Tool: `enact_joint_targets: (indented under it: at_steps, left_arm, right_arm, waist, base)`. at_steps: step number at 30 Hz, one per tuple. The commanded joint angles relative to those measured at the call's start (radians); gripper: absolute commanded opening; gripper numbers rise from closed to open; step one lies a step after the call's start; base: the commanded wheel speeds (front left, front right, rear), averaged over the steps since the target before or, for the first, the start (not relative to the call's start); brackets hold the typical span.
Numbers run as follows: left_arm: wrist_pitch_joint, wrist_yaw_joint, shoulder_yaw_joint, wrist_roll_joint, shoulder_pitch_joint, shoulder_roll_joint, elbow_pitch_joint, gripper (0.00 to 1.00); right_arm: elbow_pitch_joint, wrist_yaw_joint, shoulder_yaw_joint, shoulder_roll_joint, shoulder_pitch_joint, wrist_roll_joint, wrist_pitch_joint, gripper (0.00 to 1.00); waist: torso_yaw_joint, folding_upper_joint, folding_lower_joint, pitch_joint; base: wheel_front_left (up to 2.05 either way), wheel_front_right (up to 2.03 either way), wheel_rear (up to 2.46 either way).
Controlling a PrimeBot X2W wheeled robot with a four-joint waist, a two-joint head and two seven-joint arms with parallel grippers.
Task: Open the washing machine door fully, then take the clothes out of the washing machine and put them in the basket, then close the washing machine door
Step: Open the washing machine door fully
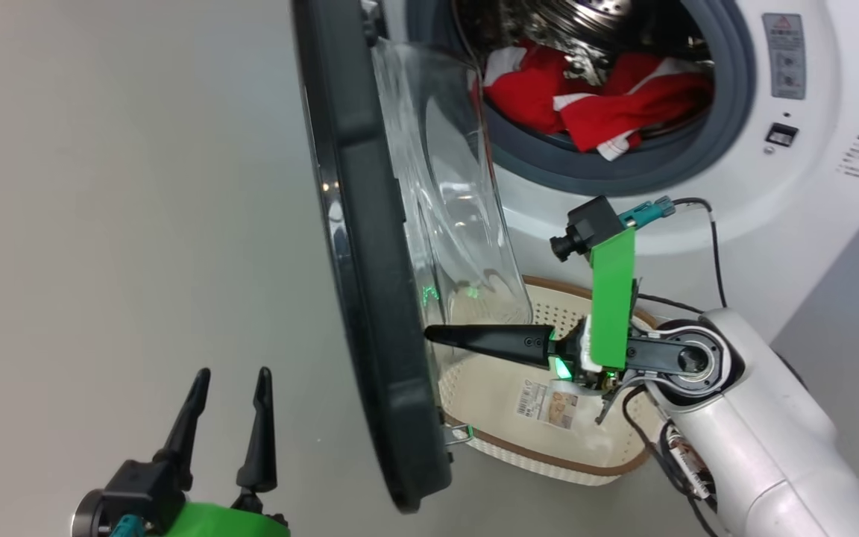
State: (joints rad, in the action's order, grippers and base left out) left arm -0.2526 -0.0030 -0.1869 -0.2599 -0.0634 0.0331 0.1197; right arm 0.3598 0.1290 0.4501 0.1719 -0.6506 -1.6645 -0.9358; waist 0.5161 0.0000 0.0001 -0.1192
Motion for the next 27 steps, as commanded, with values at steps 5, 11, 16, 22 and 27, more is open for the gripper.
enact_joint_targets:
  at_steps: [5,11,16,22,27]
  left_arm:
    - [-0.009,0.016,0.054,0.002,0.006,0.017,-0.030,1.00]
    - [-0.009,0.027,0.067,-0.002,0.012,0.017,-0.046,1.00]
    - [-0.009,0.031,0.073,-0.005,0.015,0.017,-0.055,1.00]
    - [-0.009,0.030,0.070,-0.003,0.017,0.017,-0.049,1.00]
    - [-0.009,0.015,0.057,0.000,0.009,0.017,-0.029,1.00]
  right_arm:
    - [-0.033,0.002,0.040,-0.066,0.010,0.013,-0.022,0.00]
    - [-0.023,0.002,0.061,-0.092,-0.010,0.018,-0.037,0.00]
    - [-0.015,0.002,0.070,-0.105,-0.023,0.017,-0.043,0.00]
    - [-0.014,0.002,0.058,-0.110,-0.019,0.024,-0.034,0.00]
    - [-0.026,0.002,0.030,-0.099,0.005,0.048,0.002,0.72]
  waist:
    - [0.028,0.0000,0.0000,0.004]
    - [0.033,0.0000,0.0000,-0.006]
    - [0.035,0.0000,0.0000,-0.010]
    - [0.032,0.0000,0.0000,-0.003]
    - [0.027,0.0000,0.0000,0.010]
  base:
    - [0.00,0.00,0.00]
    - [0.00,0.00,0.00]
    - [0.00,0.00,0.00]
    - [0.00,0.00,0.00]
    - [0.00,0.00,0.00]
